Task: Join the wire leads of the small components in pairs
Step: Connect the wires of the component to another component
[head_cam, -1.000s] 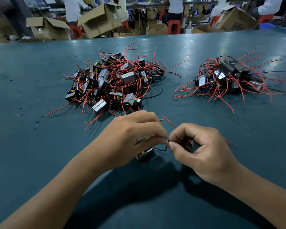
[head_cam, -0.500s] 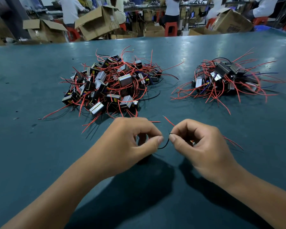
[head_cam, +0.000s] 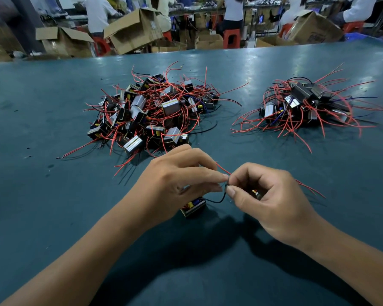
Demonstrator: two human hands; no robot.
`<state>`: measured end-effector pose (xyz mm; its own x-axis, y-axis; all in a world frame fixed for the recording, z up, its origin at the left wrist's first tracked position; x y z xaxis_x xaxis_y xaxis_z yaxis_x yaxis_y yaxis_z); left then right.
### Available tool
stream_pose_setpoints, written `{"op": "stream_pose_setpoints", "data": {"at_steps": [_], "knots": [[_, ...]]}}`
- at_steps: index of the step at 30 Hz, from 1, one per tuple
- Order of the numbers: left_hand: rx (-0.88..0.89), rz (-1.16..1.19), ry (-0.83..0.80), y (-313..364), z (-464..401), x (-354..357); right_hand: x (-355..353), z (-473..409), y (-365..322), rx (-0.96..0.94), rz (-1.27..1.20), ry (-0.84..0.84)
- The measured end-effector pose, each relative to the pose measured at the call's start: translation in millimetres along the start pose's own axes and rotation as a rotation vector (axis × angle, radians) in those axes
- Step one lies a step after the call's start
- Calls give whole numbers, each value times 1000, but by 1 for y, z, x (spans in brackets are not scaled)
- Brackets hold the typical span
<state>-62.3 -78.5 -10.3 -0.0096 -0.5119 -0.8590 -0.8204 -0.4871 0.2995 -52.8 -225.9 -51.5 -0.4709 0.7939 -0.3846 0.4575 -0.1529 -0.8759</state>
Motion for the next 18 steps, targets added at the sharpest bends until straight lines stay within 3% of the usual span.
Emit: {"op": "stream_pose_setpoints", "data": {"at_steps": [6, 10, 14, 18], "knots": [[16, -54, -25, 2, 0, 1, 2, 1, -6, -46, 75, -8], [-60, 35, -75, 1, -2, 3, 1, 2, -11, -72, 191, 9], [-192, 266, -147, -3, -1, 10, 1, 3, -16, -102, 275, 30], [-443, 669, -133, -16, 6, 25, 2, 3, -18, -113, 324, 45]]}}
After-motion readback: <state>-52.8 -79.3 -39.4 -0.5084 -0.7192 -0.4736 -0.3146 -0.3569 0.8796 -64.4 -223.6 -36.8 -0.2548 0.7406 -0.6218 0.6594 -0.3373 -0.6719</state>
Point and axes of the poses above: each hand's wrist, its own z-axis away from the middle knuckle, its own x-axis out of the palm, y = z × x, the point moved 7 cm from there along -z, towards the middle knuckle, and after that the axes turned 15 degrees about -y, right-handed, at the moved point
